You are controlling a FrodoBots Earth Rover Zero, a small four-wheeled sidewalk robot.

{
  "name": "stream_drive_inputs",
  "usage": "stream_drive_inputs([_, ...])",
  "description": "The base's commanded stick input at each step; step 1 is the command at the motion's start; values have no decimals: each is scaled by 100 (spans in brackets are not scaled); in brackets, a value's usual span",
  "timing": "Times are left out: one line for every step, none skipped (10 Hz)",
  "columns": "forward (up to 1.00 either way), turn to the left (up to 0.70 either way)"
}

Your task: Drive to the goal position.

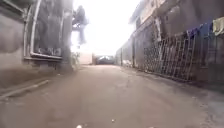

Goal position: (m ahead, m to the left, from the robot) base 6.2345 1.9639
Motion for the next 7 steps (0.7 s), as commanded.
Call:
stream_drive_inputs([100,2])
stream_drive_inputs([100,2])
stream_drive_inputs([100,2])
stream_drive_inputs([100,2])
stream_drive_inputs([100,2])
stream_drive_inputs([100,2])
stream_drive_inputs([100,2])
